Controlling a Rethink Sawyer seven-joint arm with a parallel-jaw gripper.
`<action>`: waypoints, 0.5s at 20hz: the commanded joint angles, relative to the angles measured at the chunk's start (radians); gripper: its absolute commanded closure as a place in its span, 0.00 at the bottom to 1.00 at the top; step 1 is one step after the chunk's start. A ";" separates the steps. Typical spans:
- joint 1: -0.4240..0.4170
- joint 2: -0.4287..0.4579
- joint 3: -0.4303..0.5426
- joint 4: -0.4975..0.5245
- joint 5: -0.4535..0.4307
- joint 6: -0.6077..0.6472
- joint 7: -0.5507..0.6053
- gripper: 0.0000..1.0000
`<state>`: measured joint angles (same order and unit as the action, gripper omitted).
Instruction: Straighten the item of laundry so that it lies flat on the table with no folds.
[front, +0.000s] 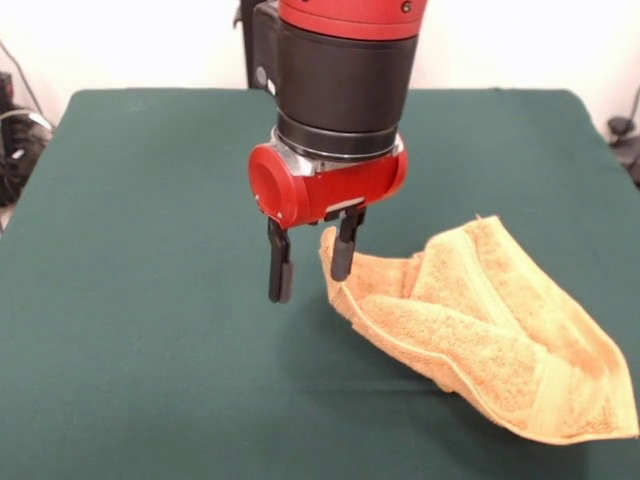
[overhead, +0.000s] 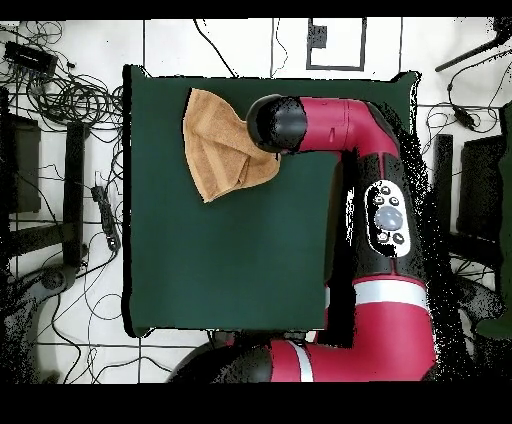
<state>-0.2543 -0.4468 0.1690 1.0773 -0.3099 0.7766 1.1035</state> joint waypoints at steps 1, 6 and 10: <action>0.043 0.042 -0.001 0.162 0.008 -0.062 0.228 0.00; 0.056 0.044 -0.016 0.163 0.016 -0.026 0.221 0.00; 0.053 0.025 -0.011 0.194 0.038 0.022 0.200 0.00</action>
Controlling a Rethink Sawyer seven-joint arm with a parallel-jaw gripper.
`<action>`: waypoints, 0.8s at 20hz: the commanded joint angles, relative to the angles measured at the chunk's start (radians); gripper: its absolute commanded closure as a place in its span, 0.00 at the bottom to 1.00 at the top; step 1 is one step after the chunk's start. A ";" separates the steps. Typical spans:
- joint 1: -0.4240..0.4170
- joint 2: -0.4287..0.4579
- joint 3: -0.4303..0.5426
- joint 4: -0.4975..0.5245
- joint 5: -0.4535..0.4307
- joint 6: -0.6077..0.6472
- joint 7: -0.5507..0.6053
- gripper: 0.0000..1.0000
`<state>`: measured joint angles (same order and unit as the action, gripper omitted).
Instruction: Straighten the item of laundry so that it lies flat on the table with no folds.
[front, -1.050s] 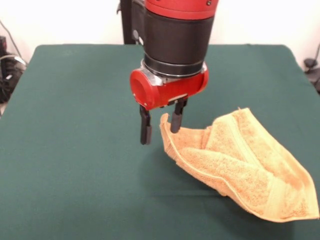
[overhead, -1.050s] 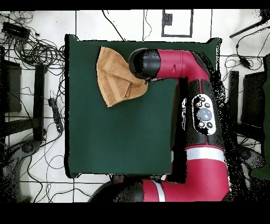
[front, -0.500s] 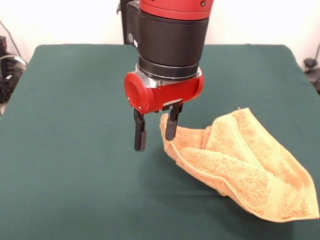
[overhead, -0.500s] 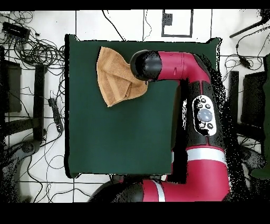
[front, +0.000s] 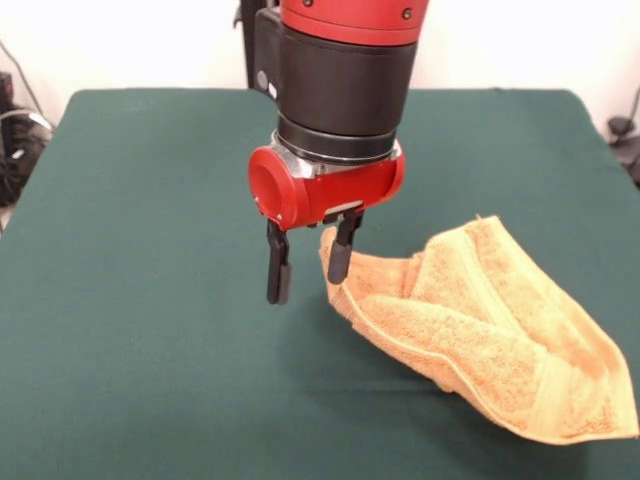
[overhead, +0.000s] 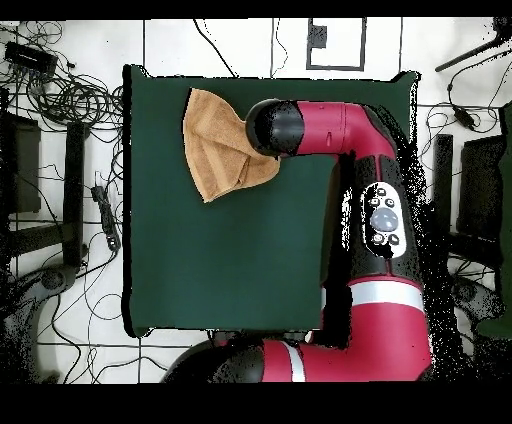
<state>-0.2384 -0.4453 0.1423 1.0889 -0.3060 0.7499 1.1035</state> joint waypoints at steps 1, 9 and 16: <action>0.036 0.018 0.017 0.194 0.039 0.049 0.198 0.00; 0.034 0.016 0.028 0.231 0.083 0.069 0.184 0.00; 0.020 0.046 0.039 0.234 0.090 0.040 0.161 0.00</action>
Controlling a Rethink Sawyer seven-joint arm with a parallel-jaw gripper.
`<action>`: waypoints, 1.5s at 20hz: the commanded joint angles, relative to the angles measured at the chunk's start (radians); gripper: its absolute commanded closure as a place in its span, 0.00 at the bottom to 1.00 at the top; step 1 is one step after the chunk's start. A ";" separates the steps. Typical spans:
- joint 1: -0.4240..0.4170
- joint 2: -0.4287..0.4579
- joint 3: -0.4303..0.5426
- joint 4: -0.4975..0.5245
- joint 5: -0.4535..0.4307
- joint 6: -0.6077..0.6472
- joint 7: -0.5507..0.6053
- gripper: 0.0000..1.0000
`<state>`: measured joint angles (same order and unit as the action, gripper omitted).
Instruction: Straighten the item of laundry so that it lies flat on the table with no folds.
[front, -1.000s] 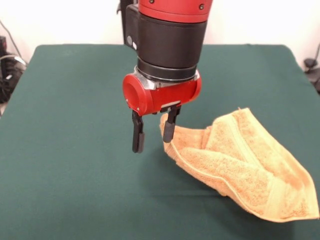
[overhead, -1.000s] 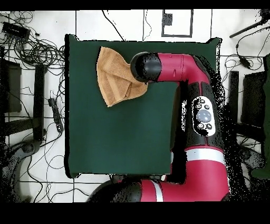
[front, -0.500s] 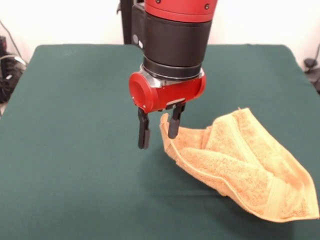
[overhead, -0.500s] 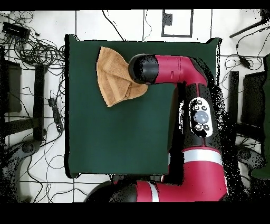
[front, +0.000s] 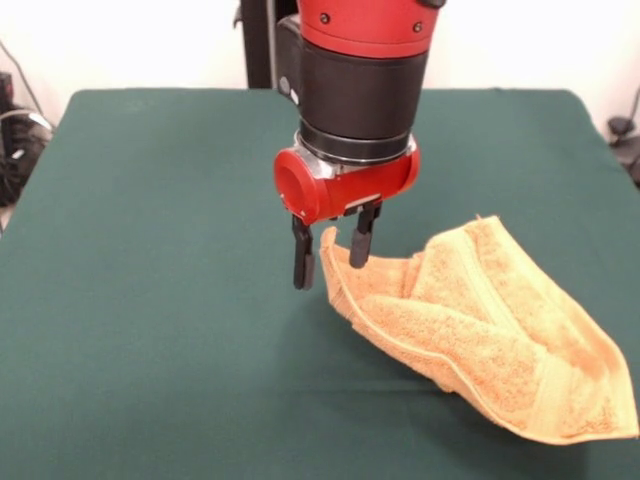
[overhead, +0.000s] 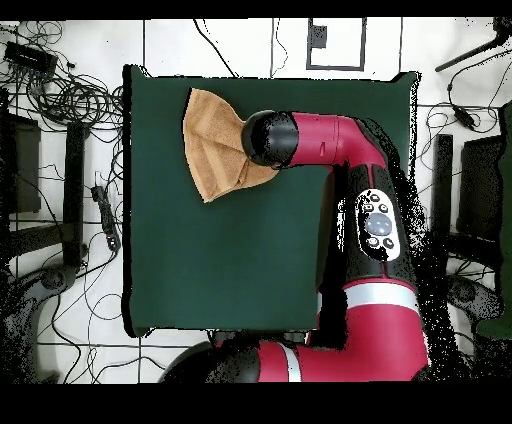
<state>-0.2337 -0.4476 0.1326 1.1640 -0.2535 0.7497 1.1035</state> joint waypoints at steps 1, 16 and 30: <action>0.016 0.052 0.048 0.159 0.034 0.029 0.158 0.00; 0.017 0.101 0.050 0.142 0.014 -0.032 0.156 0.00; 0.026 0.170 0.048 0.088 0.003 -0.074 0.159 0.00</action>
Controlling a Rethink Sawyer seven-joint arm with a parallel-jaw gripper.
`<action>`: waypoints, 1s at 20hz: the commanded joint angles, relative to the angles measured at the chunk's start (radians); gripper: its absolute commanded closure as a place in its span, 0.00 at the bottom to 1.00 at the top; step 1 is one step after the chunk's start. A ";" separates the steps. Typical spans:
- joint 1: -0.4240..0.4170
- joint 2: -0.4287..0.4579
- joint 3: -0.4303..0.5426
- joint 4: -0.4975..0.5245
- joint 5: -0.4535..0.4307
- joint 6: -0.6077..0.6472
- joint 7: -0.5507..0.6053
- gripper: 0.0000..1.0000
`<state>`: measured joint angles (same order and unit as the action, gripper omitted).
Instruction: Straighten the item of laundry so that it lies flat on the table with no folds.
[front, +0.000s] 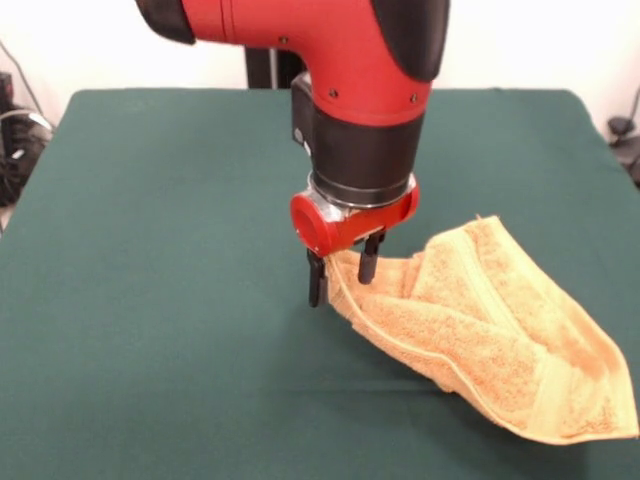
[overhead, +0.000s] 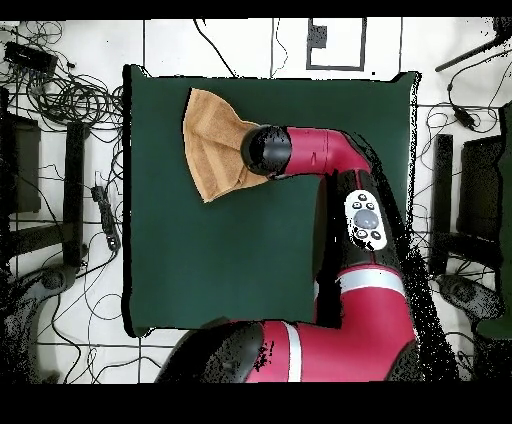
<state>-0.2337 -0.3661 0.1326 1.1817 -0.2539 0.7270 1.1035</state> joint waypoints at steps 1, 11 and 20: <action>0.026 0.089 0.048 0.070 0.004 -0.050 0.158 0.00; 0.028 0.079 0.048 0.049 -0.007 0.026 0.098 1.00; 0.026 0.077 0.057 0.042 -0.012 0.041 0.072 1.00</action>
<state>-0.2337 -0.3223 0.1326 1.1797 -0.2616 0.7219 1.1035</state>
